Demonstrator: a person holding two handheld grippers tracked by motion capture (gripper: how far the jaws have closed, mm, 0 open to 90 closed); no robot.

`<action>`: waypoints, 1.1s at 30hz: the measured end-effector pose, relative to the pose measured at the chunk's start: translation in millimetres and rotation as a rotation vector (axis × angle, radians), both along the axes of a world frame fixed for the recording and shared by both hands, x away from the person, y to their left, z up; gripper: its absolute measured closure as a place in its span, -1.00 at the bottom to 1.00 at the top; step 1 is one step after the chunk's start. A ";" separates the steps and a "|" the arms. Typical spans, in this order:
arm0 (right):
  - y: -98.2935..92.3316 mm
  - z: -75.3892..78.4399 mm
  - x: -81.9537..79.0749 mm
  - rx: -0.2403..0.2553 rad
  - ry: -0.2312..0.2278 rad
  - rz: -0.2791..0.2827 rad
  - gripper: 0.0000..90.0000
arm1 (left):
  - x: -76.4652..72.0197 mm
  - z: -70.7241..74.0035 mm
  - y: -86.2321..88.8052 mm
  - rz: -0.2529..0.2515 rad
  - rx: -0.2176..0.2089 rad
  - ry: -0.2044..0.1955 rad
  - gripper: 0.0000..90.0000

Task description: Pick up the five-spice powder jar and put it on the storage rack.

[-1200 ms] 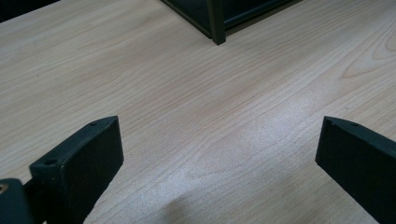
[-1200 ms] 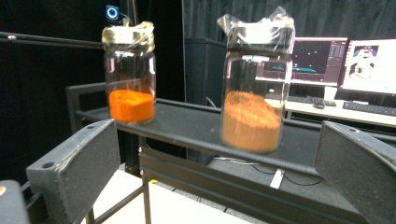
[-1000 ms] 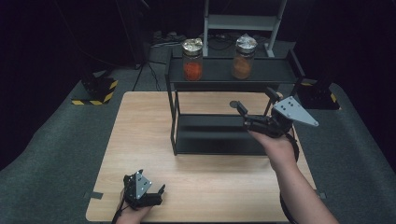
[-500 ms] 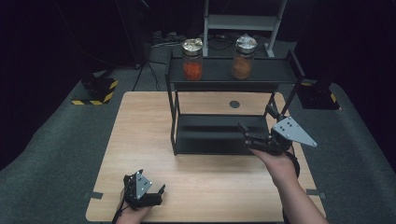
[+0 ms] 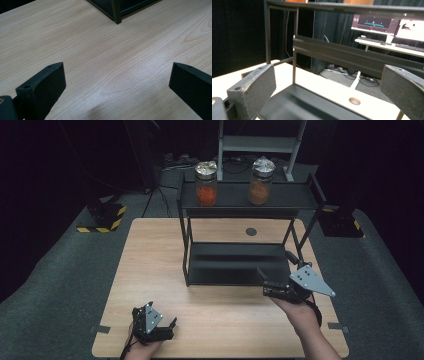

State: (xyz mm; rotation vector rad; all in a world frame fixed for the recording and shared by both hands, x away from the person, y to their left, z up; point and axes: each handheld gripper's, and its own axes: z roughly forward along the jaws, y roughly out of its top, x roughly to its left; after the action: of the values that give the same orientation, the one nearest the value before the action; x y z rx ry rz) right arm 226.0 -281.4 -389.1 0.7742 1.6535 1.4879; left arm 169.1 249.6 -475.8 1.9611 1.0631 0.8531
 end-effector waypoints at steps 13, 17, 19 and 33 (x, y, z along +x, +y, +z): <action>-9.9 -29.1 -12.2 -0.056 0.044 -0.028 -1.00 | -3.0 -1.2 -1.2 -0.002 0.008 -0.011 -0.98; -13.8 -38.5 -15.3 -0.076 0.064 -0.040 -1.00 | -3.4 -1.4 -1.7 0.003 0.008 -0.013 -0.98; -15.5 -44.8 -17.2 -0.091 0.078 -0.047 -1.00 | -3.6 -1.3 -1.9 0.003 0.010 -0.014 -0.98; -28.6 -83.4 -25.3 -0.156 0.183 -0.087 -1.00 | -4.6 -1.0 -4.5 0.016 0.017 -0.011 -0.98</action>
State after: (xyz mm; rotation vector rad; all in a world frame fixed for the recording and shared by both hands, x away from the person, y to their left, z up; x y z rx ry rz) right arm 200.7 -310.0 -472.5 0.9047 1.8230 1.2420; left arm 164.5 245.0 -476.8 1.9620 1.0696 0.8837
